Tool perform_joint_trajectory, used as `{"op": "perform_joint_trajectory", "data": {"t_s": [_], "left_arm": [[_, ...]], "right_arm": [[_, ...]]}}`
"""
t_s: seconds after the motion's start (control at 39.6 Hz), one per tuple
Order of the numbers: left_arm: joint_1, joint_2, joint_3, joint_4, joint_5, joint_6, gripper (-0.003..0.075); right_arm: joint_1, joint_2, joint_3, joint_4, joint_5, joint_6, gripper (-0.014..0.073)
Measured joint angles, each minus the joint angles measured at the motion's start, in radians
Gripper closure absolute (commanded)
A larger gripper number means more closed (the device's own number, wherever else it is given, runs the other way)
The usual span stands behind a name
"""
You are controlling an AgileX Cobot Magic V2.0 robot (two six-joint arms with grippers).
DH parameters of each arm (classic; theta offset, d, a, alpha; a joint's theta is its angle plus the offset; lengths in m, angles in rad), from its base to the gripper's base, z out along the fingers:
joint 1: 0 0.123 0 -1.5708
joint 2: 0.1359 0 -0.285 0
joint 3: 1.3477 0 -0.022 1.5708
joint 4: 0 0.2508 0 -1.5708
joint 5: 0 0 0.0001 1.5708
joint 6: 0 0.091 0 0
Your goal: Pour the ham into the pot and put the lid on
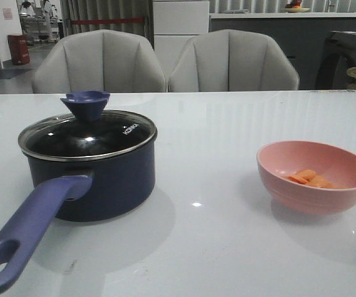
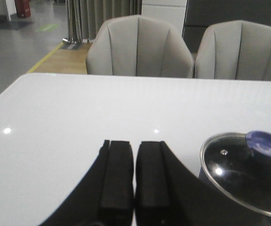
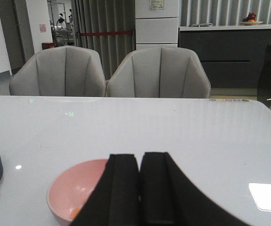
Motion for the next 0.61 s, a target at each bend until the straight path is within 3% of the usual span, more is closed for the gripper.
{"op": "perform_joint_trajectory", "data": {"t_s": [0.48, 0.61], "left_arm": [[0.0, 0.078, 0.0, 0.0, 0.016, 0.0, 0.059], [0.0, 0.078, 0.0, 0.0, 0.016, 0.0, 0.0511]], "right_arm": [[0.0, 0.0, 0.0, 0.0, 0.0, 0.0, 0.0458], [0.0, 0.0, 0.0, 0.0, 0.0, 0.0, 0.0458]]}}
